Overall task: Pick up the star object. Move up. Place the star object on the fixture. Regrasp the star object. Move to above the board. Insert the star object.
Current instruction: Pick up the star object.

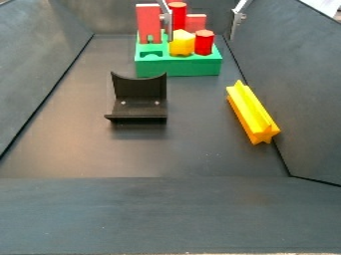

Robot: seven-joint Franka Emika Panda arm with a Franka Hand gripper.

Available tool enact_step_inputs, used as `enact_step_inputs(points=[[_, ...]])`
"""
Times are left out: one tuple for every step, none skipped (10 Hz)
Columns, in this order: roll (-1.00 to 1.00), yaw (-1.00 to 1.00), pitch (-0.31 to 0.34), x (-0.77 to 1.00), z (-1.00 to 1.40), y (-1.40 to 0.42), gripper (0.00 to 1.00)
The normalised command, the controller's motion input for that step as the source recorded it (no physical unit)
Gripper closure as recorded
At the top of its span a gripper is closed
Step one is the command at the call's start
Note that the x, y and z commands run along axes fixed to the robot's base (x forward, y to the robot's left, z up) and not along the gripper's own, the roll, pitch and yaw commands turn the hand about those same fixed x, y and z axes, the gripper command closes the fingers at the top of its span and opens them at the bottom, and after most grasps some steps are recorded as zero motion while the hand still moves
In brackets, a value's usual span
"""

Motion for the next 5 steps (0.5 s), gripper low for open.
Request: enact_step_inputs(points=[[0.00, 0.00, -0.069, -0.18, -0.19, 0.00, 0.00], [0.07, 0.07, -0.176, -0.70, -0.64, -0.10, 0.00], [0.09, 0.35, -0.166, -0.76, -0.89, -0.29, 0.00], [0.09, 0.43, -0.164, -0.70, -0.91, -0.31, 0.00], [0.14, 0.42, -0.169, -0.63, -0.86, -0.25, 0.00]])
